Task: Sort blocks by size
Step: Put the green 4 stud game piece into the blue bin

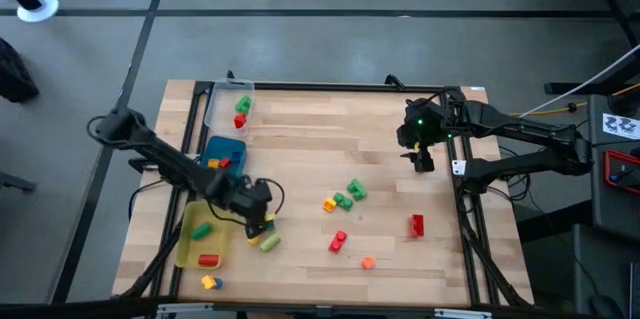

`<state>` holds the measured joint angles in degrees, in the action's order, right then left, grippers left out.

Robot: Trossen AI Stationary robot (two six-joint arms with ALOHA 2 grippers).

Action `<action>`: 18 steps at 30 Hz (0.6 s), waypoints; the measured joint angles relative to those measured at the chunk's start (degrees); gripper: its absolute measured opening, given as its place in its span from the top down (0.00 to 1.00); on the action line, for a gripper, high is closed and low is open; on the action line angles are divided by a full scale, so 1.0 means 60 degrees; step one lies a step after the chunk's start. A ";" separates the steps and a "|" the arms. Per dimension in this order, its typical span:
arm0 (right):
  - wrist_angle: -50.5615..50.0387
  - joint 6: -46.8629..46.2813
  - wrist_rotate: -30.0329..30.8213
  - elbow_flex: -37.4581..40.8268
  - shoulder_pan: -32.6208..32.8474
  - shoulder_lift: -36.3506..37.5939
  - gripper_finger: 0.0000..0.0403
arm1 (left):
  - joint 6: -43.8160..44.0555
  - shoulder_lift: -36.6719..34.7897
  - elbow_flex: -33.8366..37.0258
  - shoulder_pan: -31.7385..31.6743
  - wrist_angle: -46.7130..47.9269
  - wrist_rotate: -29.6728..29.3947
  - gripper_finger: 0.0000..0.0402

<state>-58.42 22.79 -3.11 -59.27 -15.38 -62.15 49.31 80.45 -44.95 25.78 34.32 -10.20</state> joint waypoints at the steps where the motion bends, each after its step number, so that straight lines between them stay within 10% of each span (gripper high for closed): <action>1: -0.0003 0.0000 0.0000 0.0000 0.0000 0.0000 0.29 | 0.0001 0.0138 0.0000 0.0000 -0.0081 0.0006 0.55; 18: 0.0001 0.0000 -0.0007 0.0000 0.0004 0.0000 0.29 | -0.1489 0.1051 0.0000 0.0134 -0.1411 0.0204 0.55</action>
<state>-58.41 22.79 -3.16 -59.27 -15.35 -62.15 40.38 86.75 -44.95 26.59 25.86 -8.97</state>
